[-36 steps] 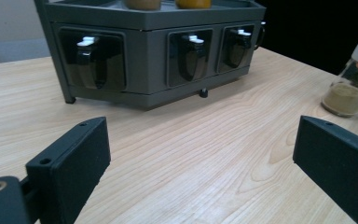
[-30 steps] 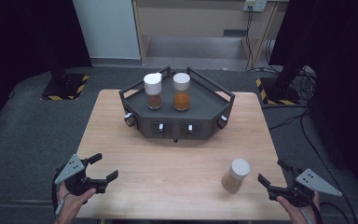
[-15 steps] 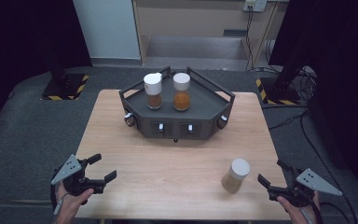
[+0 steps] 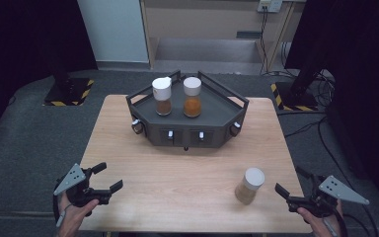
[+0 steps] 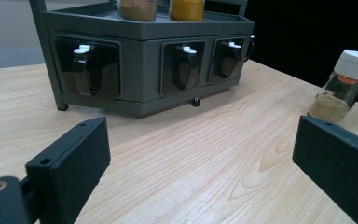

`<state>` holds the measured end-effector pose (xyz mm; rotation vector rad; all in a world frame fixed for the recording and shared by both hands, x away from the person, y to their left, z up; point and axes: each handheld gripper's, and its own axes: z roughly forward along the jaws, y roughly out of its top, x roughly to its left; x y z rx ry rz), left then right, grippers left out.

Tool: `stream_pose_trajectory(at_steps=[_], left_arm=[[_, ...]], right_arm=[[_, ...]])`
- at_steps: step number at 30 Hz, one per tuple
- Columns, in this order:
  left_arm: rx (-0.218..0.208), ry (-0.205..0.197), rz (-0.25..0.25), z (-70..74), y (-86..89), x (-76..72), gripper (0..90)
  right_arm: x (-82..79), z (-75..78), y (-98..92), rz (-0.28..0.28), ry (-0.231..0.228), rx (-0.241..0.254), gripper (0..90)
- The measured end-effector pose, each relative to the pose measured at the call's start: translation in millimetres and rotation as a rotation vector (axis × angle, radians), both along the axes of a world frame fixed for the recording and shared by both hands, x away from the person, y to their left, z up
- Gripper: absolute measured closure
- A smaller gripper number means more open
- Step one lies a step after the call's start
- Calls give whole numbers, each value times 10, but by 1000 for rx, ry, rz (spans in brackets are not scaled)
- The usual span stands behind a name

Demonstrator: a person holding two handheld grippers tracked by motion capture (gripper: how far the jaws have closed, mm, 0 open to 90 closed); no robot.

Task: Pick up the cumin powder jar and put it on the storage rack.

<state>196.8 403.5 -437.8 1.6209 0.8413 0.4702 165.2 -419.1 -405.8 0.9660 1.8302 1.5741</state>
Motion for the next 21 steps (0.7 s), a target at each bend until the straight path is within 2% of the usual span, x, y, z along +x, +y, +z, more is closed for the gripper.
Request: stream_pose_trajectory(at_steps=[5,13,21], left_arm=[[2,1,3,0,4,0,27],[6,3,2,-1,5,6,28],[9,4,5,1,11,5,28]], right_arm=[[11,90,-30,14,-7,6,8],[63,350,-83,45,10,-34,8],[162,659,-103,75,50,-91,8]])
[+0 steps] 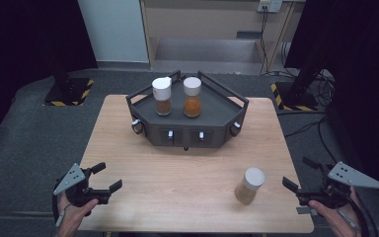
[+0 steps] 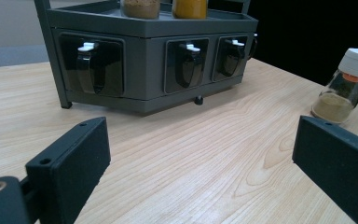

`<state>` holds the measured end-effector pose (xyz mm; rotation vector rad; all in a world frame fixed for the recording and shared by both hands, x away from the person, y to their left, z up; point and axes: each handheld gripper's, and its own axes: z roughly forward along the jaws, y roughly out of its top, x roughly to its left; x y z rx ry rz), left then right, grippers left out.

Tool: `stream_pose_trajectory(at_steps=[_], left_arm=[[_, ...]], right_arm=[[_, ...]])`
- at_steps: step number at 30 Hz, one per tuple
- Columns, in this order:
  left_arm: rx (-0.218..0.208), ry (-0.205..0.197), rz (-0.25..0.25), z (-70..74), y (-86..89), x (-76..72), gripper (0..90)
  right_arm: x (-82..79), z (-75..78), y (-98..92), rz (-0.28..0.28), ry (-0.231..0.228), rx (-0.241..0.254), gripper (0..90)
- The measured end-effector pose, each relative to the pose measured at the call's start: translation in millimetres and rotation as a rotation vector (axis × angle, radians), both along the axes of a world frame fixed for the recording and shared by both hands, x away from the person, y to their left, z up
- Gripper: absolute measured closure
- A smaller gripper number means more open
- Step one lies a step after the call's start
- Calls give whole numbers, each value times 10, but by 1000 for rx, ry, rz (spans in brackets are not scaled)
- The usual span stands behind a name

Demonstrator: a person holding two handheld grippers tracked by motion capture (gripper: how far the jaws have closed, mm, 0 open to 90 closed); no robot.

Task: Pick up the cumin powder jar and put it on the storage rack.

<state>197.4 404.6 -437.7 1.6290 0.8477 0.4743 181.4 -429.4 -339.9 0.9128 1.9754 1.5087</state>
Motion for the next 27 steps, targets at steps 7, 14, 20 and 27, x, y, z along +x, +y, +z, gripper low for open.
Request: stream_pose_trajectory(at_steps=[7,14,20,27], left_arm=[[0,2,3,-1,0,-2,28],[2,2,0,-1,0,2,28],[3,3,1,-2,3,5,28],[3,3,2,-3,3,5,28]], right_arm=[[99,187,92,35,18,-56,8],[205,296,177,62,43,-101,8],[307,372,264,88,82,-146,11],[350,414,323,106,87,-167,16]])
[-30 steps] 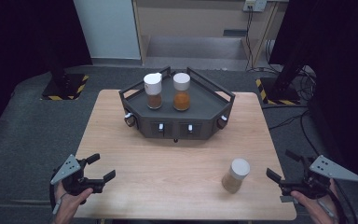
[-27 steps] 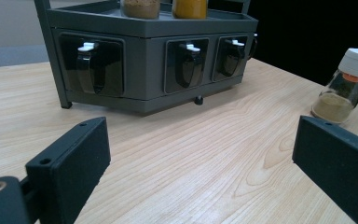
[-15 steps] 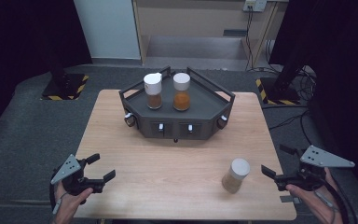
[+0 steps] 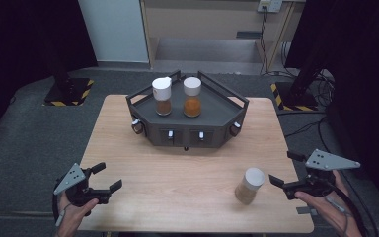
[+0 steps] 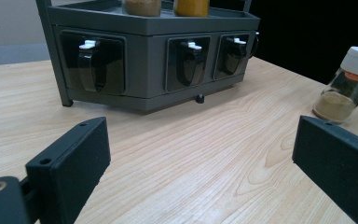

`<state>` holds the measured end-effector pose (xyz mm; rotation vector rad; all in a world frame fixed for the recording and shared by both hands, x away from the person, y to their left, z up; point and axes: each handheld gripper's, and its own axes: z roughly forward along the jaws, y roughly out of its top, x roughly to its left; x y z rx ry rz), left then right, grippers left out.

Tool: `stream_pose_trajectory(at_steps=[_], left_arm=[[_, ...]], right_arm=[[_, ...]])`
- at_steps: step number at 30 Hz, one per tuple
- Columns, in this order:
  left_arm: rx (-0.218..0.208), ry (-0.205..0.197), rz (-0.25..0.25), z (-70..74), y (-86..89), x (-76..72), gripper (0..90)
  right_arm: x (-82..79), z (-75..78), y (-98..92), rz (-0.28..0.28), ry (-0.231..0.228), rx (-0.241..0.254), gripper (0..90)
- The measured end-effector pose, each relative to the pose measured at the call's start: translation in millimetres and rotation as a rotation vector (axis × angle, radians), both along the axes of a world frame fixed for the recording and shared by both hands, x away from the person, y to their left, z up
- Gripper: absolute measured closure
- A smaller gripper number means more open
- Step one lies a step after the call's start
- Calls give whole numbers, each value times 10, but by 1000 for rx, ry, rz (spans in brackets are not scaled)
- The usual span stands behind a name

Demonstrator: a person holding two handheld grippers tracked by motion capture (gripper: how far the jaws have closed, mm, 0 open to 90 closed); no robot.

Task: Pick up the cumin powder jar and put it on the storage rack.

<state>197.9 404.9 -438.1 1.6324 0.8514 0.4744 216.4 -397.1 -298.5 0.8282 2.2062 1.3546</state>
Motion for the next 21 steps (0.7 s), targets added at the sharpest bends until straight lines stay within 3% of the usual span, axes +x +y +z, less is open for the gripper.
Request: stream_pose_trajectory(at_steps=[21], left_arm=[[4,1,-2,4,0,1,29]], right_arm=[[182,-49,178,53,66,-49,21]])
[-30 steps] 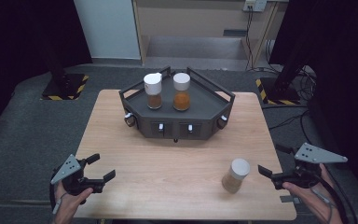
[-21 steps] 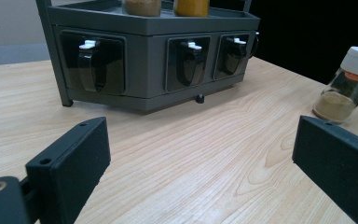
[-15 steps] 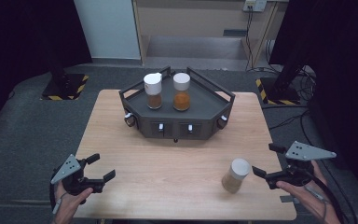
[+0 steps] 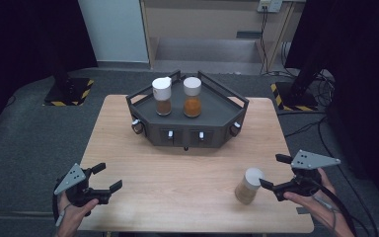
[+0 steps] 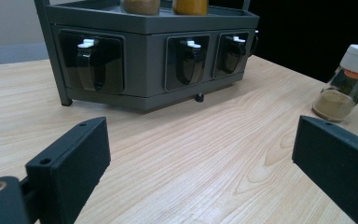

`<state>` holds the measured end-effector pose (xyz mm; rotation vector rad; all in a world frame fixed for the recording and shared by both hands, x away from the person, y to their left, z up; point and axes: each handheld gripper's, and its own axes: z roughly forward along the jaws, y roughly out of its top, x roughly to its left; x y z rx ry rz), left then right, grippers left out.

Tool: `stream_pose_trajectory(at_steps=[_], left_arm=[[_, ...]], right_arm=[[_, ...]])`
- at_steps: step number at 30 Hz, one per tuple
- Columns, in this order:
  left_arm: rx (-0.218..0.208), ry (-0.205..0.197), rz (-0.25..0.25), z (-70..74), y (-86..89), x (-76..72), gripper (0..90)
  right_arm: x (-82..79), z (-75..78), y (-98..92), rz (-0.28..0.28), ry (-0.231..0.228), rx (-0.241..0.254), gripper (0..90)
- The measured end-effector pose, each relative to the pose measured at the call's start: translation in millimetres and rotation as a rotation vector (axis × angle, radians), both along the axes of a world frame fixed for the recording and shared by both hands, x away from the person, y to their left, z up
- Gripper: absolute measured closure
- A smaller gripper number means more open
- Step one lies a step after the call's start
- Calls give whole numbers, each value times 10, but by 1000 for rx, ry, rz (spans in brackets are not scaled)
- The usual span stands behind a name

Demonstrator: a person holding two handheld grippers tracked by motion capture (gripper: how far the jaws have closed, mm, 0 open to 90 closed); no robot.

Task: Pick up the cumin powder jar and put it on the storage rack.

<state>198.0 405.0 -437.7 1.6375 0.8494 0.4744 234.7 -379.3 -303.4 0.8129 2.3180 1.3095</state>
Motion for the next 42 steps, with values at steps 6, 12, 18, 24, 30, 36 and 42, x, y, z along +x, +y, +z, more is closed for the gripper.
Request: stream_pose_trajectory(at_steps=[6,12,18,24,30,36,42], left_arm=[[-1,0,1,-1,1,0,29],[1,0,1,-1,2,1,30],[0,0,2,-2,3,0,30],[-2,1,4,-5,6,-1,30],[-2,1,2,-7,7,1,30],[-1,1,4,-5,8,0,30],[2,2,2,-3,12,3,30]], right_arm=[[64,-87,51,16,25,-4,24],[115,-176,107,24,48,-14,26],[167,-300,140,22,66,-6,28],[199,-385,168,23,71,-5,34],[221,-461,188,22,80,-8,37],[227,-519,223,26,83,-9,44],[231,-571,245,26,83,-12,50]])
